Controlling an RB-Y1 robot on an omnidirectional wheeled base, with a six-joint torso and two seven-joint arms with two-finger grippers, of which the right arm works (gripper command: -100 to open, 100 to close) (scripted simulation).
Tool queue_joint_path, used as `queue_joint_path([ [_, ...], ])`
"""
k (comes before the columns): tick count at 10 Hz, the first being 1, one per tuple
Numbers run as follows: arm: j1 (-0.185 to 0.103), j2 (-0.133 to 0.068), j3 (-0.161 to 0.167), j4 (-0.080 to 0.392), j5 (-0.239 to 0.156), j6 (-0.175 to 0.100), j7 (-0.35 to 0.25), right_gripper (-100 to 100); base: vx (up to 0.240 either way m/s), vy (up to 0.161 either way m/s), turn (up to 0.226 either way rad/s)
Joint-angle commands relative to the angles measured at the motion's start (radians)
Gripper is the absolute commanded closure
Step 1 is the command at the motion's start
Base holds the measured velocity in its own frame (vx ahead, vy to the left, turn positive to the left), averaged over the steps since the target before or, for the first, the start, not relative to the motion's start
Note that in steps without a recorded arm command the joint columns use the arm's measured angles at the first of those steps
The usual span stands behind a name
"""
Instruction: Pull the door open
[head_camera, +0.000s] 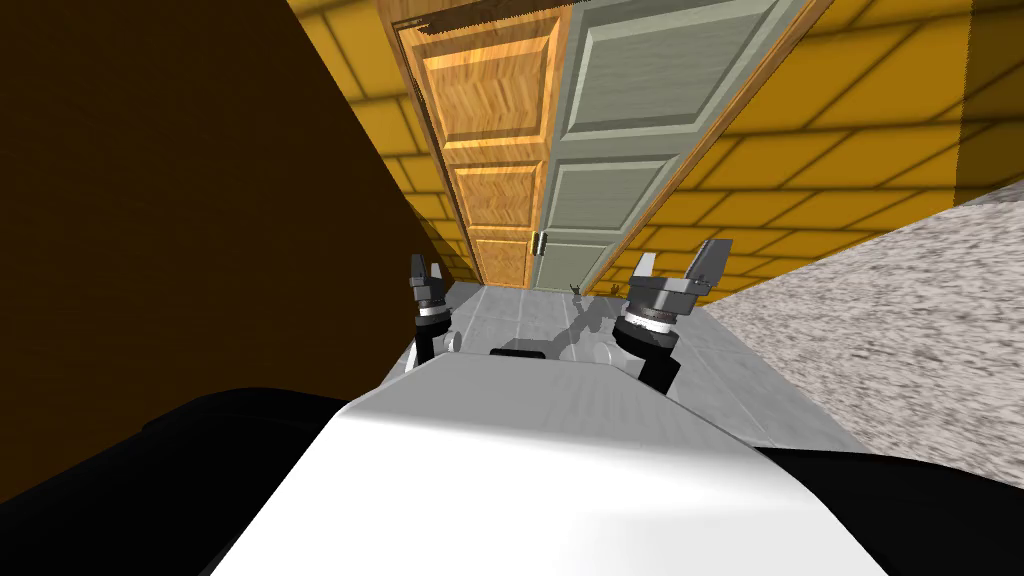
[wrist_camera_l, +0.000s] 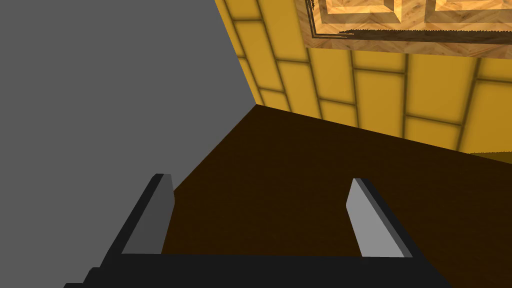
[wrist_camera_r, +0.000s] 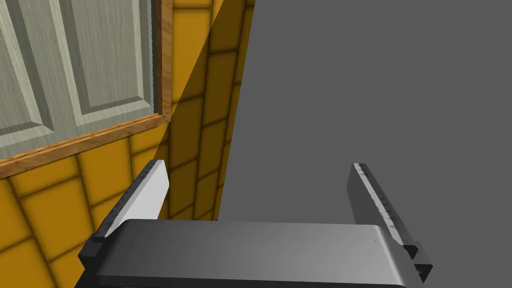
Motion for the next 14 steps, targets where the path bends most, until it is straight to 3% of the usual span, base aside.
queue_joint_path([
  [1, 0.001, -0.009, 0.006, 0.030, -0.013, -0.010, -0.036, -100, 0.119, -0.011, 0.055],
  [14, 0.006, -0.059, 0.041, 0.221, -0.097, -0.073, -0.265, -100, 0.122, 0.012, 0.033],
])
